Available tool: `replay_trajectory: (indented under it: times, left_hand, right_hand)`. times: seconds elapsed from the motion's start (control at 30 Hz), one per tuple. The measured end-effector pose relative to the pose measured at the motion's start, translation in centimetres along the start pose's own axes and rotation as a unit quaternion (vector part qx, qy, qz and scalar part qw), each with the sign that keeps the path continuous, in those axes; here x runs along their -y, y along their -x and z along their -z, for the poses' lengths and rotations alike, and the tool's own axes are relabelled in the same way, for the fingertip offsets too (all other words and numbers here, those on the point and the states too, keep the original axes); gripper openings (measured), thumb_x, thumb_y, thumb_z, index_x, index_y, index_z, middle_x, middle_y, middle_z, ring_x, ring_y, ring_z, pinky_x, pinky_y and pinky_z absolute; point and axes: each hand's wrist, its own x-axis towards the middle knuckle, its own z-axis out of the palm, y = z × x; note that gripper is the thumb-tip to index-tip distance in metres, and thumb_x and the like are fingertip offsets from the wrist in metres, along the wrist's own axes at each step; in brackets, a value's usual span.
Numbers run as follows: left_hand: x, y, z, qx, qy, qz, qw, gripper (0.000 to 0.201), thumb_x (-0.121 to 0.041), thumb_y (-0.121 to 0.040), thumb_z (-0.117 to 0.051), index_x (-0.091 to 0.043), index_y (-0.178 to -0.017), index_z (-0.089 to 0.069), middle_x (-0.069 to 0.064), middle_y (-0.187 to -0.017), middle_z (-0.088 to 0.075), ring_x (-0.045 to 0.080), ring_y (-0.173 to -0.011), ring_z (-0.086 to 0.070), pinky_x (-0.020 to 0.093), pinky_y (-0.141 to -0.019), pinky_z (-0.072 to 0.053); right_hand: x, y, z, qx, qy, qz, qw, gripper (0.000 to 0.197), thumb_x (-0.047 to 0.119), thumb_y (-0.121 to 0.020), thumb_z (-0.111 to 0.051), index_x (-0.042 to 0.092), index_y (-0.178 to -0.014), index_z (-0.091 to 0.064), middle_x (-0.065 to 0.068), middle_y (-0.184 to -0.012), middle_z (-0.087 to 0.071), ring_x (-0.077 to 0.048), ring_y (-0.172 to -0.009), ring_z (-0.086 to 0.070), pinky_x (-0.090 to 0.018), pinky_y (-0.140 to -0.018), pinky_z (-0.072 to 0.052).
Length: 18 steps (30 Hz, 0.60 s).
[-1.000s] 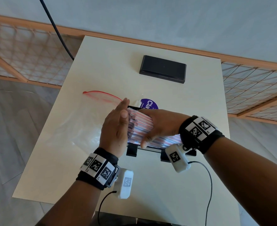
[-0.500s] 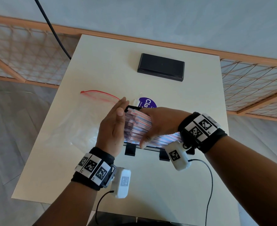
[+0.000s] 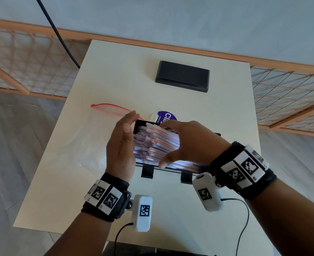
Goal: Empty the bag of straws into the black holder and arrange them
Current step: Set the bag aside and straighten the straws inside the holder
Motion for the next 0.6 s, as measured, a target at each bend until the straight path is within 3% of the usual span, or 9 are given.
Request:
replay_trajectory:
  times: [0.17,0.27,0.4,0.53,0.6]
  left_hand:
    - [0.3,-0.1,0.0,-0.009,-0.003,0.000,1.000,0.086,-0.079,-0.096,-0.032,-0.011,-0.139,-0.063,-0.001,-0.143,-0.065,0.010,-0.139,-0.057,0.035,-0.117,-0.046]
    - [0.1,0.3,-0.5,0.012,0.007,0.027,1.000,0.090,-0.085,-0.091,-0.034,-0.016,-0.141,-0.063,-0.008,-0.137,-0.069,0.006,-0.128,-0.065,0.032,-0.109,-0.054]
    - [0.1,0.3,-0.3,0.027,0.016,0.044,0.999,0.089,-0.085,-0.090,-0.037,-0.019,-0.146,-0.060,-0.002,-0.147,-0.065,0.016,-0.135,-0.063,0.050,-0.115,-0.050]
    - [0.0,0.7,-0.1,0.018,0.000,0.018,1.000,0.088,-0.081,-0.094,-0.035,-0.015,-0.146,-0.059,-0.004,-0.149,-0.063,0.015,-0.140,-0.059,0.049,-0.116,-0.047]
    - [0.0,1.1,-0.4,0.018,0.001,0.009,1.000,0.083,-0.078,-0.097,-0.035,-0.015,-0.145,-0.060,-0.002,-0.149,-0.063,0.019,-0.141,-0.058,0.053,-0.117,-0.046]
  right_hand:
    - [-0.3,1.4,-0.6,-0.060,0.000,0.004,0.998,0.102,0.066,-0.056,-0.089,0.032,-0.144,-0.049,0.010,-0.135,-0.067,-0.016,-0.121,-0.061,-0.035,-0.098,-0.050]
    - [-0.6,1.1,-1.6,-0.046,0.002,0.008,0.999,0.101,0.066,-0.056,-0.090,0.033,-0.143,-0.049,0.011,-0.134,-0.066,-0.015,-0.121,-0.061,-0.038,-0.101,-0.050]
    - [-1.3,1.7,-1.4,-0.067,-0.005,0.015,0.998,0.105,0.072,-0.054,-0.086,0.034,-0.145,-0.048,0.014,-0.139,-0.062,-0.011,-0.124,-0.059,-0.037,-0.104,-0.049]
    - [-2.7,3.5,-1.0,-0.089,-0.008,0.005,0.996,0.100,0.074,-0.050,-0.084,0.036,-0.137,-0.054,0.017,-0.127,-0.062,-0.006,-0.111,-0.060,-0.032,-0.097,-0.052]
    - [-2.9,4.0,-1.7,-0.067,-0.010,0.009,0.998,0.101,0.073,-0.050,-0.085,0.035,-0.139,-0.054,0.018,-0.132,-0.058,-0.005,-0.116,-0.058,-0.030,-0.100,-0.050]
